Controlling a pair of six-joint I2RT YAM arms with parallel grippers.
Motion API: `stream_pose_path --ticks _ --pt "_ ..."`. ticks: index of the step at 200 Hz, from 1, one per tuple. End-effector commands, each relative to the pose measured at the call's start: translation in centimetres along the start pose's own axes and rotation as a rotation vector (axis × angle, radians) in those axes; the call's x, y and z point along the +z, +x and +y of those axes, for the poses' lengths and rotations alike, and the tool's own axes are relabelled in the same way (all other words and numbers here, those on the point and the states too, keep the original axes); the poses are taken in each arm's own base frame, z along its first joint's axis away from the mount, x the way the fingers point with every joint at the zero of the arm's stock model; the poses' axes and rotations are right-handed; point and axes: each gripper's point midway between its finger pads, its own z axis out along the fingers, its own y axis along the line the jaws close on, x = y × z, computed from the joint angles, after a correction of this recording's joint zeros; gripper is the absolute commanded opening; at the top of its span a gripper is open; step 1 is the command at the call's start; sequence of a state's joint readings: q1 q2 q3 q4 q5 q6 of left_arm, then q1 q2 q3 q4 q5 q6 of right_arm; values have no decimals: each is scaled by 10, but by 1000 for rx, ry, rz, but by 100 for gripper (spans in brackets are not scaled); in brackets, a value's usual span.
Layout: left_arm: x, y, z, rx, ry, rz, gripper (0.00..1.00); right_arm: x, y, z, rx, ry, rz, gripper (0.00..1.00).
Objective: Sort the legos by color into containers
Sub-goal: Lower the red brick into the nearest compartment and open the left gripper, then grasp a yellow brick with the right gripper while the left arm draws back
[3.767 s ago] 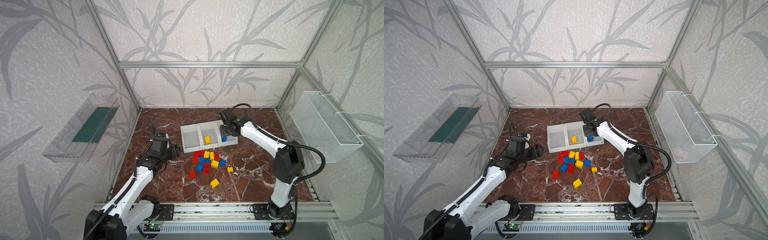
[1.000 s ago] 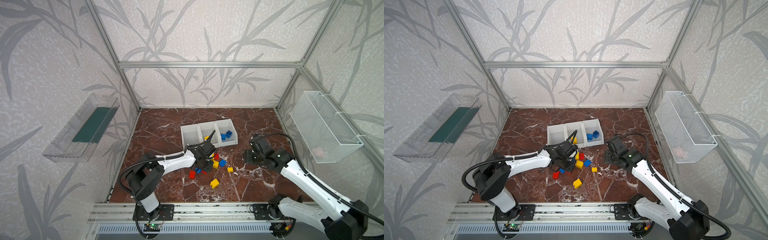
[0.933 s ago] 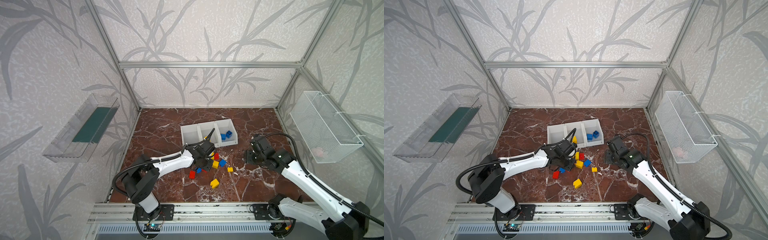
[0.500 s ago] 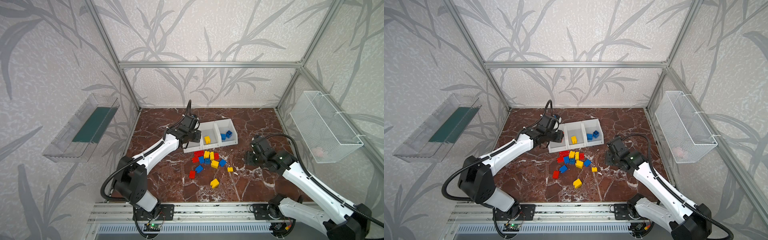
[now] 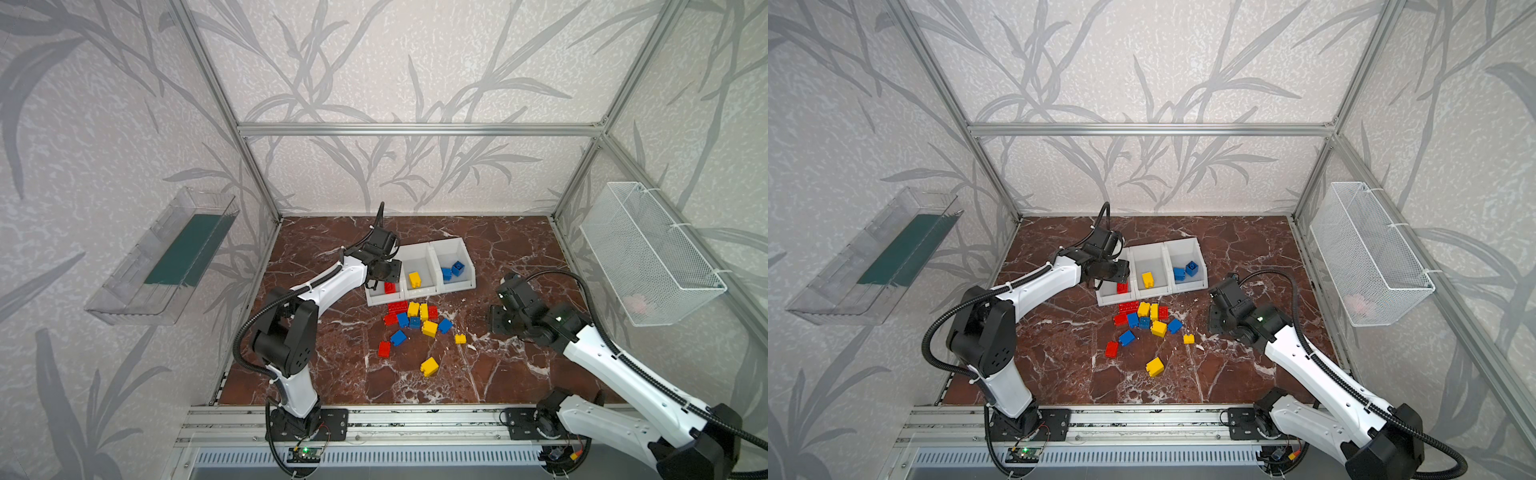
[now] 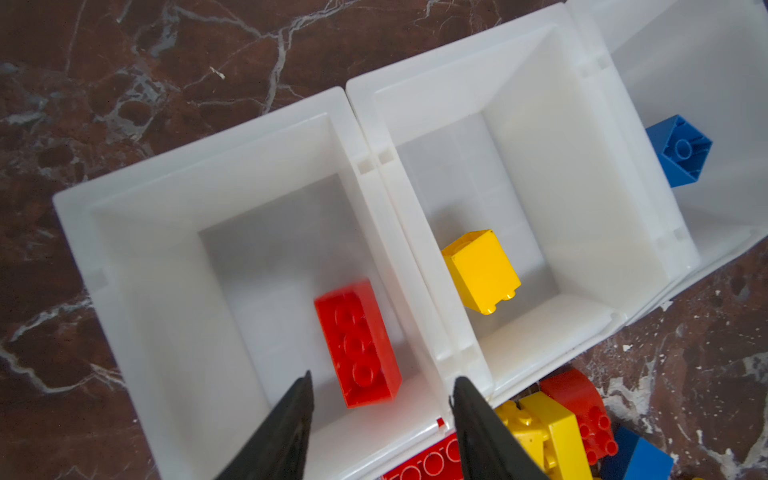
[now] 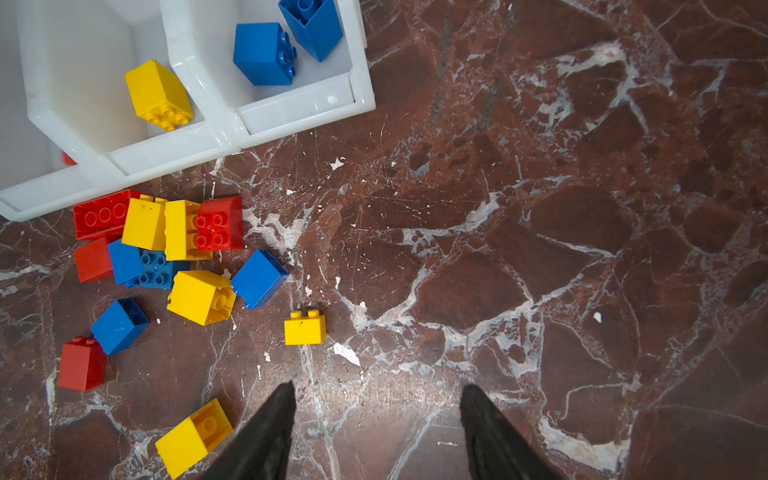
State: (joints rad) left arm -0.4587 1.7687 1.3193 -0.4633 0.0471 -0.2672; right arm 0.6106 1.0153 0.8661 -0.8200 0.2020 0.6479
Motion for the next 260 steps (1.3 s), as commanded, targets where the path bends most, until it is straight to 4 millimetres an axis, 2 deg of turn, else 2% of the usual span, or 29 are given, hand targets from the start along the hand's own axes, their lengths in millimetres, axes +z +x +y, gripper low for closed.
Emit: stream_pose_path --ticks 1,87,109,128,179,183,226,260 --pt "-12 -7 1 -8 2 -24 61 1 5 -4 -1 29 11 64" --pt "-44 -8 8 -57 11 -137 63 2 13 8 -72 13 37 66" --pt "-56 -3 15 -74 -1 -164 64 2 18 27 -183 -43 40 67" --pt "-66 5 22 -91 -11 -172 65 3 30 47 -287 -97 66 68" --pt "-88 39 46 -165 -61 -209 66 8 74 100 -509 -178 145 70" --pt "-89 42 47 -171 -62 -210 67 7 83 108 -540 -195 154 70" --pt "-101 65 56 -213 -68 -225 67 21 120 147 -611 -233 208 72" --pt "-106 72 58 -232 -69 -232 68 33 133 166 -650 -230 238 73"
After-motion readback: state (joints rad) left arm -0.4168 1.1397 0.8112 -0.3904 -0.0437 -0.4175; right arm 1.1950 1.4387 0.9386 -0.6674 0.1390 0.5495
